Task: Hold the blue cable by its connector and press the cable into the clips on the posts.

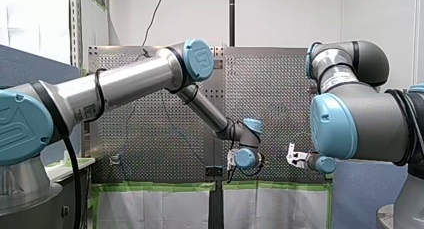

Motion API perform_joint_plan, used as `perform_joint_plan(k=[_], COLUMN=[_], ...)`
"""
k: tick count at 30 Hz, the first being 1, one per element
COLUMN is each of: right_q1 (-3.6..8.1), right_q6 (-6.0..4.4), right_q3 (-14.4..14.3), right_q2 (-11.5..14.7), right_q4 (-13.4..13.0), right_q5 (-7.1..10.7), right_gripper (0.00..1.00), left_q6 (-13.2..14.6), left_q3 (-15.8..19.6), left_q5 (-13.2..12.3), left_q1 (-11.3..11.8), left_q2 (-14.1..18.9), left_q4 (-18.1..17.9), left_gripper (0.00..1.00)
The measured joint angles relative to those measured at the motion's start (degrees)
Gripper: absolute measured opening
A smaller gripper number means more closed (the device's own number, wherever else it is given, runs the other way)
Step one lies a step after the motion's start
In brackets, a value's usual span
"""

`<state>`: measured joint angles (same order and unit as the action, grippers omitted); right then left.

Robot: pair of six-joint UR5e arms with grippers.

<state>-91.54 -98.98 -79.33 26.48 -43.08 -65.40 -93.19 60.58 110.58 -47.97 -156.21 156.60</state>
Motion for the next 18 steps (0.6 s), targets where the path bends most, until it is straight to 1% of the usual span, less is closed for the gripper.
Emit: perform_joint_plan(k=[3, 7, 12, 18], right_q1=[0.06, 0.08, 0.09, 0.10], right_q6=[0.00, -0.07, -0.21, -0.40], right_q3=[0.00, 0.01, 0.06, 0.07], right_q2=[0.00, 0.01, 0.00, 0.00], right_q4=[0.00, -0.03, -0.03, 0.00], right_q5=[0.01, 0.00, 0.00, 0.00], right_gripper=[0.00, 0.00, 0.00, 0.00], left_q6=[-0.53, -2.00, -4.01, -3.28], left_q3=[1.76, 4.22, 6.93, 10.43], left_q5=[0.20, 1.79, 2.99, 5.90], left_q1=[-0.40, -0.68, -0.85, -1.49], left_q2=[1.72, 4.17, 6.88, 10.38], left_q4=[-1.58, -4.01, -6.68, -10.19], left_gripper=[0.98, 0.98, 0.98, 0.98])
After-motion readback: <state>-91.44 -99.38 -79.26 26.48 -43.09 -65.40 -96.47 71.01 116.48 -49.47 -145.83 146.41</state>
